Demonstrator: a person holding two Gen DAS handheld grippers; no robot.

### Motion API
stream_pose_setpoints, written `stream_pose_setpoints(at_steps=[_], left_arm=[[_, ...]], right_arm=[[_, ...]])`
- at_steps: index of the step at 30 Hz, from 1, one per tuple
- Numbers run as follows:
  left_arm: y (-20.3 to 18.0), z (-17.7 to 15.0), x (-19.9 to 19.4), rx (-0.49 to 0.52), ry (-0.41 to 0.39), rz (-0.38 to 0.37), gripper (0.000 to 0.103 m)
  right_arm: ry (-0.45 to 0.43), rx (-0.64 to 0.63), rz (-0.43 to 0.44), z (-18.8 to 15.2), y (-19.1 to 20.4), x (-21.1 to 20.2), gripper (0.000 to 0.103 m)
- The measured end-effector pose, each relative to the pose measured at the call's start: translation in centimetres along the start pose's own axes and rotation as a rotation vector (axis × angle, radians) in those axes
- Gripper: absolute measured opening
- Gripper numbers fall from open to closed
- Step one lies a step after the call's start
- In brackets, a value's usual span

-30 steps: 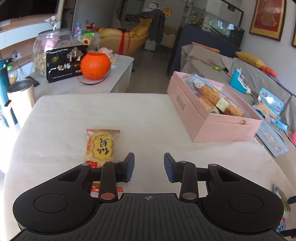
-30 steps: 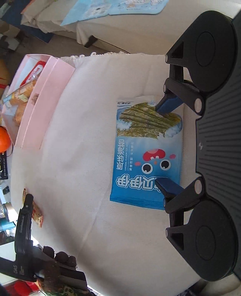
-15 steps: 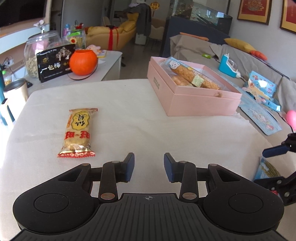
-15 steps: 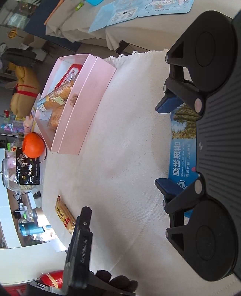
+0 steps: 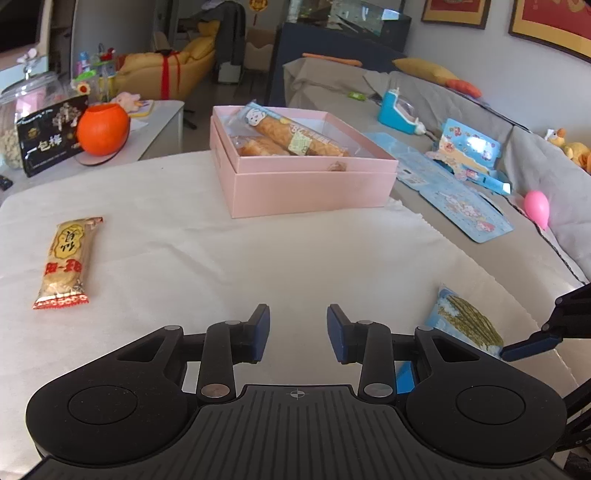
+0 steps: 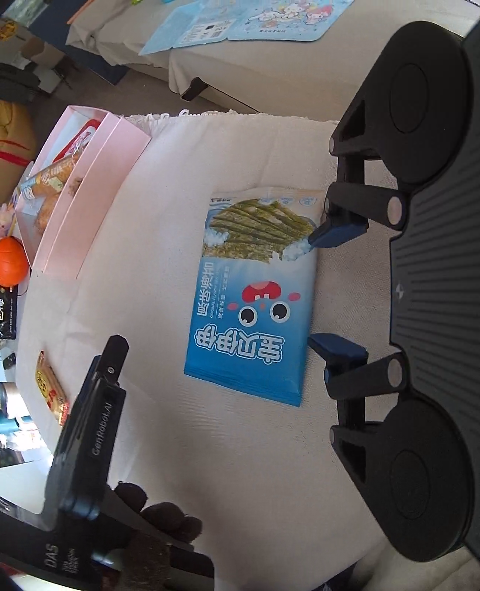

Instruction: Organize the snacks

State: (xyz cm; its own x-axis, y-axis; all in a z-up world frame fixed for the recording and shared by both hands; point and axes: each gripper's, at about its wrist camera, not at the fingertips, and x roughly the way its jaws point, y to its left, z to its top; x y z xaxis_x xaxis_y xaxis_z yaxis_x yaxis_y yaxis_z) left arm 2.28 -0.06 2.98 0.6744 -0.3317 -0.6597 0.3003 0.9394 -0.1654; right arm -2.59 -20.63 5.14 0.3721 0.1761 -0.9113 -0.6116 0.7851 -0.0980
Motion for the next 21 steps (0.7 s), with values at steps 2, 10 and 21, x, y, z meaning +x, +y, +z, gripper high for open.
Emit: stream_pose_setpoints(at_steps=[2, 10, 21], left_arm=[[0.2, 0.1, -0.5, 0.003, -0.008, 0.013, 0.038], [4.7, 1.9, -2.9, -0.026, -0.085, 0.147, 0.038], [14.2, 3.3, -4.7, -0.196, -0.134, 0.362, 0.038]], right_arm=[[-0.023, 0.0, -0.006, 0.5, 0.3, 0.8, 0.051], [-0.177, 0.043, 0.016, 4.9, -0.1, 3.7, 0.054], [-0.333, 0.171, 0.048, 6.8, -1.8, 7.2, 0.096]])
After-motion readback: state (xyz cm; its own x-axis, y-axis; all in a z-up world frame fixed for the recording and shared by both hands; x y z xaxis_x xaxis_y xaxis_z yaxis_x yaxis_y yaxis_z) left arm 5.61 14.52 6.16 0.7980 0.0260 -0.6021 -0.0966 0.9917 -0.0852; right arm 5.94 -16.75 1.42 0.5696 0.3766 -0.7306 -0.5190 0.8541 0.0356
